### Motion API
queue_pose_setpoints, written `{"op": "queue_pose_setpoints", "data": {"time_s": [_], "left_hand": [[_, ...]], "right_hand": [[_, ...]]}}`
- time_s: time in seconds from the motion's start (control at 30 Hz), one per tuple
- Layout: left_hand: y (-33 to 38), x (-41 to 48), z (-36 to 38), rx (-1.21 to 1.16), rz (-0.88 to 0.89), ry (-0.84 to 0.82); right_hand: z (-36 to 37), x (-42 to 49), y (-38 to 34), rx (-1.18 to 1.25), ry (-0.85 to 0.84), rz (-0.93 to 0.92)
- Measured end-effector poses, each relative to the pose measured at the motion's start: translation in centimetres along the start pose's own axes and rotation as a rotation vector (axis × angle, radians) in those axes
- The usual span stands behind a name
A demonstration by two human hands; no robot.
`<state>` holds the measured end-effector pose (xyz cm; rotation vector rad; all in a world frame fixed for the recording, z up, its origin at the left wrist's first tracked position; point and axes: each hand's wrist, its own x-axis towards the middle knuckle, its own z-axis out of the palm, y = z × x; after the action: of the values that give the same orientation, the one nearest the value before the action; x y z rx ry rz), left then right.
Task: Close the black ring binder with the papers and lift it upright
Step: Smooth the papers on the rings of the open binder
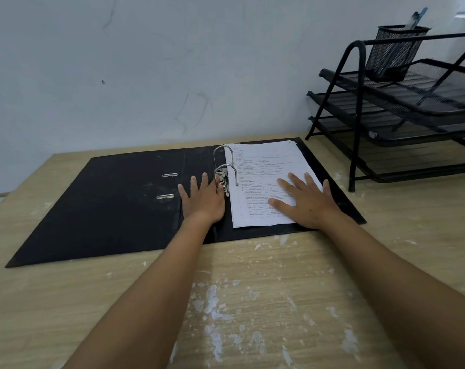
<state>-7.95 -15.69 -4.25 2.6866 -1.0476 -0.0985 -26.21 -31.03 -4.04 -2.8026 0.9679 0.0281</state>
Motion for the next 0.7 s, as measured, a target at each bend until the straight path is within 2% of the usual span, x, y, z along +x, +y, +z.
{"op": "queue_pose_setpoints", "data": {"time_s": [0.43, 0.6, 0.7], "left_hand": [[-1.0, -1.4, -0.4, 0.001, 0.047, 0.028], [-3.7, -3.3, -1.5, 0.027, 0.070, -0.009], [-6.2, -4.6, -2.7, 0.029, 0.061, -0.025]], "right_hand": [[-0.2, -0.3, -0.3, 0.000, -0.007, -0.005], [-0.9, -0.8, -1.8, 0.065, -0.029, 0.003], [-2.0, -1.3, -3.6, 0.143, 0.015, -0.001]]}}
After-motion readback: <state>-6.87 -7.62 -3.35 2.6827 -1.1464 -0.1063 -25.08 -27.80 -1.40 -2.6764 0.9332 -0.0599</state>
